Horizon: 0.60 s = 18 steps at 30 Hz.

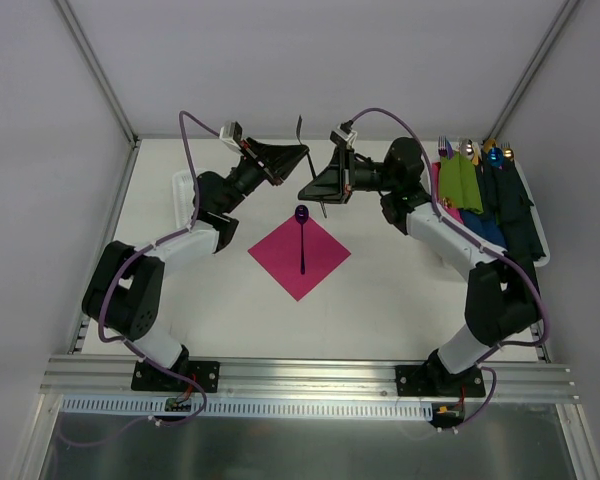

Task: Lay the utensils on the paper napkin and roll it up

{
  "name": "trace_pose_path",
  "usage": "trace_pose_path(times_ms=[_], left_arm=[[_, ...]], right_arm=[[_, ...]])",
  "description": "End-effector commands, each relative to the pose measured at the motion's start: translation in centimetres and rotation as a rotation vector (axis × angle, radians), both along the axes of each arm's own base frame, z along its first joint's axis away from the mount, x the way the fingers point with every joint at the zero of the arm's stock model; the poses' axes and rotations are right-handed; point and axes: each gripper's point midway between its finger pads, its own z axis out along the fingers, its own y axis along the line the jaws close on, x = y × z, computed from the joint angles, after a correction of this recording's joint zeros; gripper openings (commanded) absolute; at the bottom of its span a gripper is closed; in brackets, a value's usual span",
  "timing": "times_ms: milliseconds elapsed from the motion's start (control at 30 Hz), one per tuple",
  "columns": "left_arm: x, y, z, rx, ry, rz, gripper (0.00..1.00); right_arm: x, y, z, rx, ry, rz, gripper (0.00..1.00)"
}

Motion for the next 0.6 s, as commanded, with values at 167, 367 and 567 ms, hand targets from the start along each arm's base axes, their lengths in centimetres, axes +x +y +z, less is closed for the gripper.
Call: trace_pose_path(times_ms=[167, 367, 567], left_arm=[[-5.2, 2.3, 7.6, -0.169, -0.386, -0.006, 0.32], [-4.7, 1.3, 5.6, 0.116, -0.309, 0.007, 0.56], [-3.4, 2.9, 1.9, 0.633, -0.155, 0.16, 0.57]], right_arm=[[-1.1, -0.7, 2.0, -0.001, -0.187, -0.022, 0.0], [-0.2, -2.6, -1.8, -0.291, -0.369, -0.155, 0.0], [2.1, -7.3, -6.3, -0.667, -0.519, -0.335, 0.0]])
